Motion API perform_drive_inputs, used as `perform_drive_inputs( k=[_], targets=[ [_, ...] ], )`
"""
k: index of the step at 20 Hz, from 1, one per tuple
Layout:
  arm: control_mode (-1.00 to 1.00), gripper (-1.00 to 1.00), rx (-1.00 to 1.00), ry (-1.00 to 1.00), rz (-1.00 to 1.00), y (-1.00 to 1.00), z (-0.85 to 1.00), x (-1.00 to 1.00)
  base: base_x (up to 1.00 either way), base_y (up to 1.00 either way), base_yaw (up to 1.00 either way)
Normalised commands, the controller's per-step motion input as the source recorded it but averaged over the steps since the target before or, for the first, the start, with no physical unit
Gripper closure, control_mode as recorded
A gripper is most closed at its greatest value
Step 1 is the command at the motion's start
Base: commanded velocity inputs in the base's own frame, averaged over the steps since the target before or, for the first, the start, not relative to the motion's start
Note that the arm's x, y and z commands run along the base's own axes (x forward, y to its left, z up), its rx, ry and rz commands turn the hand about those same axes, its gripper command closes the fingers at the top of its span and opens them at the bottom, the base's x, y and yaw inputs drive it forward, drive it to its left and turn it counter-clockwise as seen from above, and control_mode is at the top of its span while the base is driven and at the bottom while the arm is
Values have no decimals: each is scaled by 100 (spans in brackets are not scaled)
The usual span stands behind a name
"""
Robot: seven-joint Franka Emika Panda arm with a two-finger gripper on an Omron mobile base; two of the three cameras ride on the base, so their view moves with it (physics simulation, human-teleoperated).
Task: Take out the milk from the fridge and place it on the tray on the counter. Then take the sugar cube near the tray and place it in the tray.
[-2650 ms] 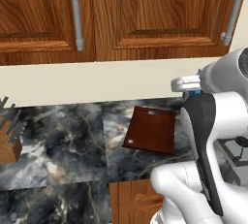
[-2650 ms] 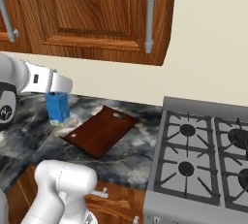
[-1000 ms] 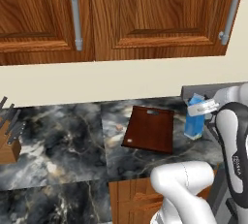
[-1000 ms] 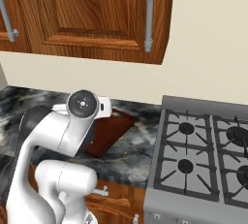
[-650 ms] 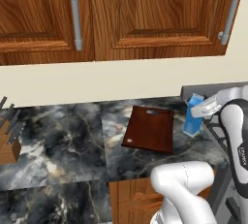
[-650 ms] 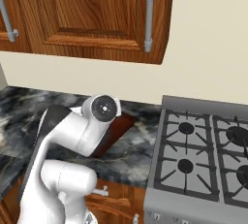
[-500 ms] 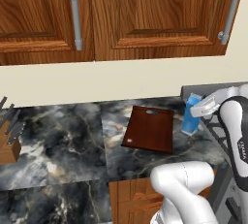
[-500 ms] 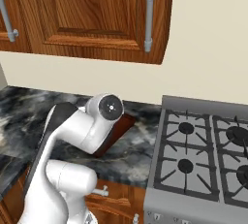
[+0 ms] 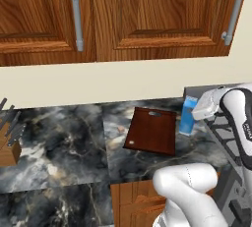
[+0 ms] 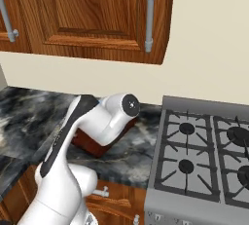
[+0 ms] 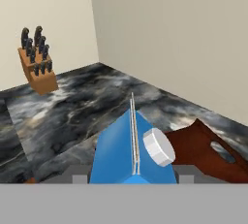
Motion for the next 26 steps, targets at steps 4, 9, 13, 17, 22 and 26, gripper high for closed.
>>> perform_drive_inputs(
  k=[4,9,13,17,22,26],
  targets=[
    [-100,100,0,-5,11,3,-10,38,0,0,0],
    [-100,100,0,-2,5,3,-6,47,0,0,0],
    [-100,100,0,3,4,0,-16,34,0,0,0],
    [-100,100,0,4,11,0,-30,29,0,0,0],
    [-100,100,0,0,13,0,-32,19,0,0,0],
    [-100,100,0,0,10,0,-15,29,0,0,0]
  ],
)
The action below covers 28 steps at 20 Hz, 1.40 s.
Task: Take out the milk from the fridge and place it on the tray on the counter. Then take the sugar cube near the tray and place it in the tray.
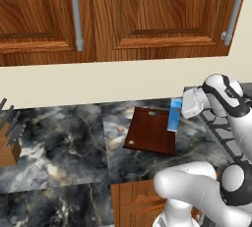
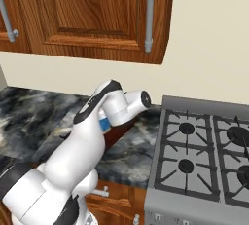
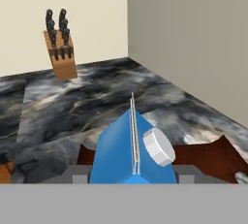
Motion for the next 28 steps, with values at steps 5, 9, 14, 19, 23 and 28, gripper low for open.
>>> perform_drive_inputs(
  k=[5,9,14,19,23,28],
  targets=[
    [-100,100,0,0,6,0,-13,34,0,0,0],
    [-100,100,0,0,4,0,-17,23,0,0,0],
    [-100,100,0,0,5,0,-21,13,0,0,0],
    [-100,100,0,0,0,0,-19,5,0,0,0],
    [-100,100,0,0,0,0,-22,6,0,0,0],
    [-100,100,0,-4,0,0,-10,8,0,0,0]
  ],
)
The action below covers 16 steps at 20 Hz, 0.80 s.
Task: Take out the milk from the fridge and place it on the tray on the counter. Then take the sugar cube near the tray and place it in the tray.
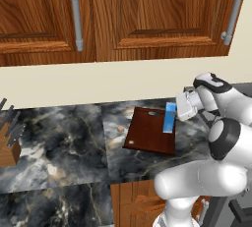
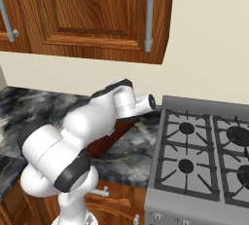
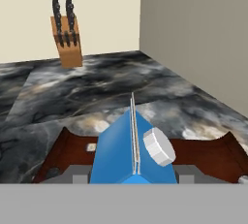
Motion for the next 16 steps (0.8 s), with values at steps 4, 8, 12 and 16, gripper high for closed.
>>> perform_drive_inputs(
  k=[4,8,12,16],
  targets=[
    [-100,100,0,-5,0,0,0,11,0,0,0],
    [-100,100,0,0,0,-6,-3,21,0,0,0],
    [-100,100,0,0,0,-4,-4,28,0,0,0],
    [-100,100,0,0,0,-5,-7,17,0,0,0]
  ],
)
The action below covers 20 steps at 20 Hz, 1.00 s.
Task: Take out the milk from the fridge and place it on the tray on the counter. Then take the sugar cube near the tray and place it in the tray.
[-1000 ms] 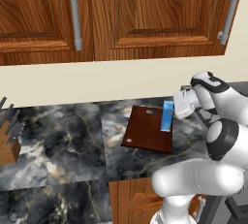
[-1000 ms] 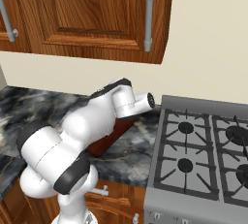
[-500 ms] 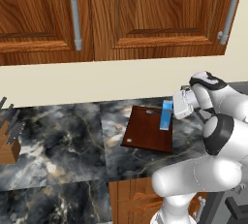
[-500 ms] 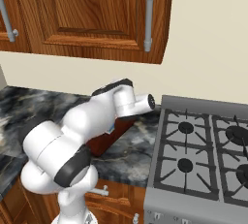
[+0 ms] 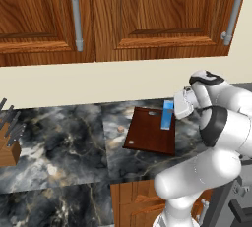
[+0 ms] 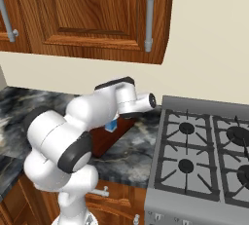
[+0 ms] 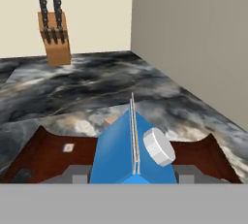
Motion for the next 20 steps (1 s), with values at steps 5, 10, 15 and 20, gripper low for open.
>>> perform_drive_inputs(
  k=[5,10,15,20],
  targets=[
    [-100,100,0,0,0,-1,-21,7,0,0,0],
    [-100,100,0,0,0,0,-24,8,0,0,0],
    [-100,100,0,0,0,0,-19,19,0,0,0],
    [-100,100,0,0,0,-6,-2,14,0,0,0]
  ],
)
